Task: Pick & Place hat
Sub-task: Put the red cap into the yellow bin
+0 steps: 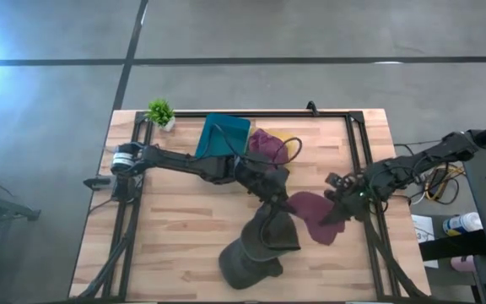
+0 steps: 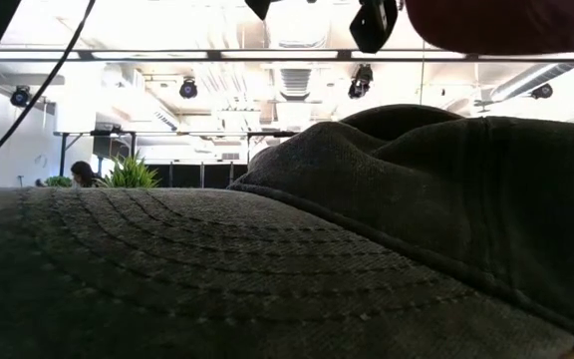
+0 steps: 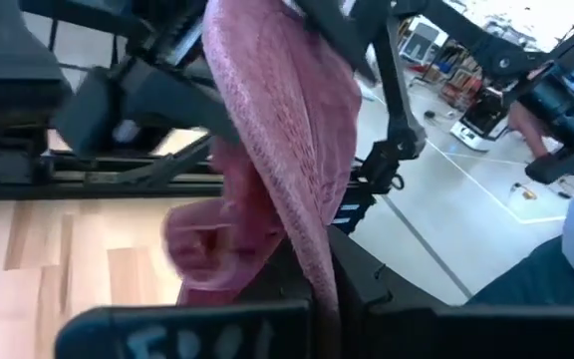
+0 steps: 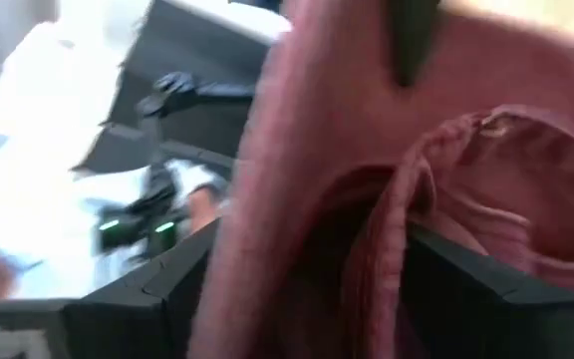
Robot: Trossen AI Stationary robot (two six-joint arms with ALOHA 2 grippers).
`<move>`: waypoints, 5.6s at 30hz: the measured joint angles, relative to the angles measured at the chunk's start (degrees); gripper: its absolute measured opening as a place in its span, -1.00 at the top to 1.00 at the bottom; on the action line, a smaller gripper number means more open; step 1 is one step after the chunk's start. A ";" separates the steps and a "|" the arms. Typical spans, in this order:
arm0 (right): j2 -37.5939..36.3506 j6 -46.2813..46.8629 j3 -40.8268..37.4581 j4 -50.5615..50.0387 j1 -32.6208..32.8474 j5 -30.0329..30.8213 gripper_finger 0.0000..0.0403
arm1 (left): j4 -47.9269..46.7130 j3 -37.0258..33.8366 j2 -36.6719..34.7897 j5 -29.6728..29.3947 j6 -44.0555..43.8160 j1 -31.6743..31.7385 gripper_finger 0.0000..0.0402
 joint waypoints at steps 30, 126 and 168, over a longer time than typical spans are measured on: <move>8.69 21.71 -0.02 24.12 -0.09 -14.03 -0.27 | 21.81 -8.48 0.02 -0.10 -9.27 -1.77 0.95; -2.56 -6.65 0.04 -4.27 2.19 27.84 -0.25 | 50.31 -44.40 -19.39 -25.68 -30.16 -2.62 0.95; 17.95 -37.05 27.31 -24.89 -32.23 -3.86 0.96 | -1.51 -35.00 -26.15 -45.14 -20.85 -4.35 -0.02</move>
